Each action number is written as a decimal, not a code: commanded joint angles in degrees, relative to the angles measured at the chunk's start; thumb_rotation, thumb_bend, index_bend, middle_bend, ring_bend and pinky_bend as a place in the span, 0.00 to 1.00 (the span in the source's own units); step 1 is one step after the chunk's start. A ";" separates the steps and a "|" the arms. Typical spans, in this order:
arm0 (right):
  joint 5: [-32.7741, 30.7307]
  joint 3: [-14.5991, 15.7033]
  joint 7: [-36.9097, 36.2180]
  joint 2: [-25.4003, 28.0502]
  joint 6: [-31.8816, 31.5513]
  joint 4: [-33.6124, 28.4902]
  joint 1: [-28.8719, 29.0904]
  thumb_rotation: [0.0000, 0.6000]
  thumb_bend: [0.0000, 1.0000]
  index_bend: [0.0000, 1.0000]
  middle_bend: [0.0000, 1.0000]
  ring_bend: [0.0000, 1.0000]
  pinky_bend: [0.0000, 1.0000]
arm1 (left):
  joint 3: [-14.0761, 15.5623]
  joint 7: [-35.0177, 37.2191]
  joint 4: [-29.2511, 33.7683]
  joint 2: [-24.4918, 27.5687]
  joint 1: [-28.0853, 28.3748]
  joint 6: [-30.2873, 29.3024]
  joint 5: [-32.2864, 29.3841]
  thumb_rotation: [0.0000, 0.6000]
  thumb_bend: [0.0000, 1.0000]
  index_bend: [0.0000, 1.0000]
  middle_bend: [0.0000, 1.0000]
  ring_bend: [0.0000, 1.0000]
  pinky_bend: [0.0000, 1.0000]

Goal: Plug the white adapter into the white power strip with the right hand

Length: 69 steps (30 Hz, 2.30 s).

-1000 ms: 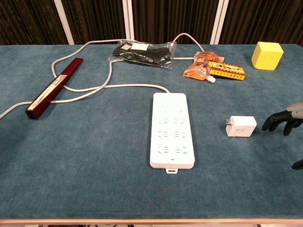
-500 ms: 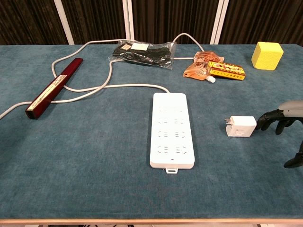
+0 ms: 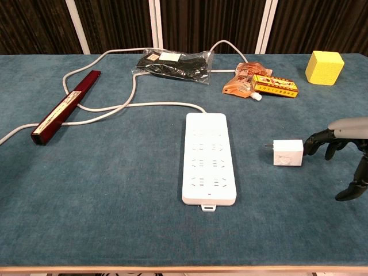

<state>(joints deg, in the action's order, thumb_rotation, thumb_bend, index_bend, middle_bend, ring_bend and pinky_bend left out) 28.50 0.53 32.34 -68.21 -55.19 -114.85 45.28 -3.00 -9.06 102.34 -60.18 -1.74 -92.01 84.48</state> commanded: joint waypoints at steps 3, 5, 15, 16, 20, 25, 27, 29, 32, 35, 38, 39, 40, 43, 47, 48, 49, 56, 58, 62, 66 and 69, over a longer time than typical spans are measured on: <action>-0.41 -0.19 0.28 0.03 -0.51 -0.52 0.82 1.00 0.22 0.19 0.17 0.23 0.14 | -0.01 -0.02 -0.02 -0.01 0.03 0.06 -0.07 1.00 0.19 0.16 0.00 0.00 0.08; -0.57 -0.24 0.48 0.02 -0.70 -0.82 1.16 1.00 0.22 0.19 0.17 0.23 0.14 | 0.00 -0.04 -0.02 -0.02 0.04 0.06 -0.04 1.00 0.19 0.16 0.00 0.00 0.08; -2.35 -0.64 2.08 -0.43 -1.61 -2.19 3.71 1.00 0.22 0.19 0.17 0.23 0.14 | -0.05 0.06 -0.01 0.03 0.02 0.06 -0.24 1.00 0.19 0.16 0.00 0.00 0.08; -2.62 -0.81 2.25 -0.55 -1.72 -2.33 4.04 1.00 0.22 0.19 0.17 0.23 0.14 | -0.05 0.08 0.01 0.05 0.03 0.08 -0.26 1.00 0.19 0.16 0.00 0.00 0.08; -4.17 -1.28 3.06 -1.06 -2.09 -2.32 5.39 1.00 0.22 0.19 0.17 0.23 0.14 | -0.05 0.16 0.04 0.10 0.01 0.02 -0.21 1.00 0.19 0.16 0.00 0.00 0.08; -6.82 -2.14 3.64 -1.92 -2.40 -1.35 7.04 1.00 0.22 0.19 0.17 0.23 0.14 | -0.15 0.46 0.00 0.21 -0.05 -0.06 -0.41 1.00 0.19 0.16 0.00 0.00 0.08; -7.75 -2.39 3.75 -2.21 -2.57 -0.96 7.58 1.00 0.22 0.19 0.17 0.23 0.14 | -0.18 0.52 -0.03 0.24 -0.04 -0.05 -0.47 1.00 0.19 0.16 0.00 0.00 0.08; -8.41 -2.54 3.82 -2.40 -2.69 -0.69 7.95 1.00 0.22 0.19 0.17 0.23 0.14 | -0.18 0.50 -0.02 0.24 -0.01 0.01 -0.49 1.00 0.19 0.16 0.00 0.00 0.08; -9.00 -2.48 4.04 -1.94 -3.14 -1.10 8.42 1.00 0.22 0.19 0.17 0.23 0.14 | -0.20 0.39 -0.03 0.20 0.01 0.01 -0.54 1.00 0.19 0.16 0.00 0.00 0.08; -8.58 -2.35 3.77 -1.11 -3.68 -2.15 8.31 1.00 0.22 0.19 0.17 0.23 0.14 | -0.22 0.33 -0.03 0.17 -0.01 -0.03 -0.57 1.00 0.19 0.16 0.00 0.00 0.08; -7.85 -2.35 3.33 0.13 -4.33 -3.47 8.10 1.00 0.22 0.19 0.17 0.23 0.14 | -0.18 0.14 0.04 0.14 0.01 0.01 -0.57 1.00 0.19 0.16 0.00 0.00 0.08; -7.61 -2.38 3.24 0.56 -4.61 -3.91 8.04 1.00 0.22 0.19 0.17 0.23 0.14 | -0.16 0.07 0.06 0.12 0.01 0.00 -0.51 1.00 0.19 0.16 0.00 0.00 0.08; -7.41 -2.41 3.18 0.87 -4.86 -4.21 8.01 1.00 0.22 0.19 0.17 0.23 0.14 | -0.14 0.00 0.09 0.09 0.01 -0.02 -0.45 1.00 0.19 0.16 0.00 0.00 0.08; -7.04 -2.59 2.99 1.52 -5.58 -4.82 7.95 1.00 0.22 0.19 0.17 0.23 0.14 | -0.08 -0.13 0.12 0.04 -0.02 -0.09 -0.34 1.00 0.19 0.16 0.00 0.00 0.08; -6.29 -2.91 2.73 1.80 -7.91 -5.50 7.53 1.00 0.22 0.19 0.17 0.23 0.14 | -0.08 -0.19 0.13 0.03 -0.08 -0.19 -0.37 1.00 0.19 0.16 0.00 0.00 0.08; -5.94 -2.92 2.74 1.50 -8.95 -5.54 7.30 1.00 0.22 0.19 0.17 0.23 0.14 | -0.10 -0.22 0.13 0.01 -0.08 -0.20 -0.41 1.00 0.19 0.16 0.00 0.00 0.08; -5.52 -2.95 2.73 1.04 -10.27 -5.56 6.98 1.00 0.22 0.19 0.17 0.23 0.15 | -0.12 -0.24 0.14 0.01 -0.08 -0.20 -0.45 1.00 0.19 0.16 0.00 0.00 0.08; -2.27 -6.07 -2.89 -8.20 -22.83 -3.40 2.20 1.00 0.22 0.19 0.18 0.24 0.18 | -0.07 -0.29 0.20 -0.01 -0.08 -0.19 -0.36 1.00 0.19 0.16 0.00 0.00 0.08; -2.06 -7.12 -4.56 -11.27 -25.88 -2.34 0.87 1.00 0.22 0.19 0.18 0.25 0.18 | -0.06 -0.25 0.22 0.00 -0.11 -0.24 -0.33 1.00 0.19 0.16 0.00 0.00 0.08; -3.27 -7.72 -3.66 -17.39 -30.63 0.14 -0.53 1.00 0.22 0.19 0.19 0.26 0.19 | -0.13 -0.13 0.12 0.02 -0.06 -0.08 -0.57 1.00 0.19 0.16 0.00 0.00 0.08; -6.99 -10.23 -2.48 -21.58 -31.41 2.79 -1.09 1.00 0.22 0.19 0.22 0.30 0.22 | -0.15 -0.06 0.07 0.05 0.07 0.20 -0.67 1.00 0.19 0.16 0.00 0.00 0.08; -8.83 -11.73 -1.66 -23.99 -30.94 5.71 -1.28 1.00 0.22 0.20 0.25 0.33 0.24 | -0.24 0.17 0.02 0.12 0.04 0.11 -0.78 1.00 0.19 0.16 0.00 0.00 0.08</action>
<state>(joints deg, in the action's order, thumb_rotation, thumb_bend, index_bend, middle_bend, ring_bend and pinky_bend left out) 21.00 -9.98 30.03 -90.63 -86.12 -110.81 44.44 -3.23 -8.90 102.37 -60.07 -1.69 -91.89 83.71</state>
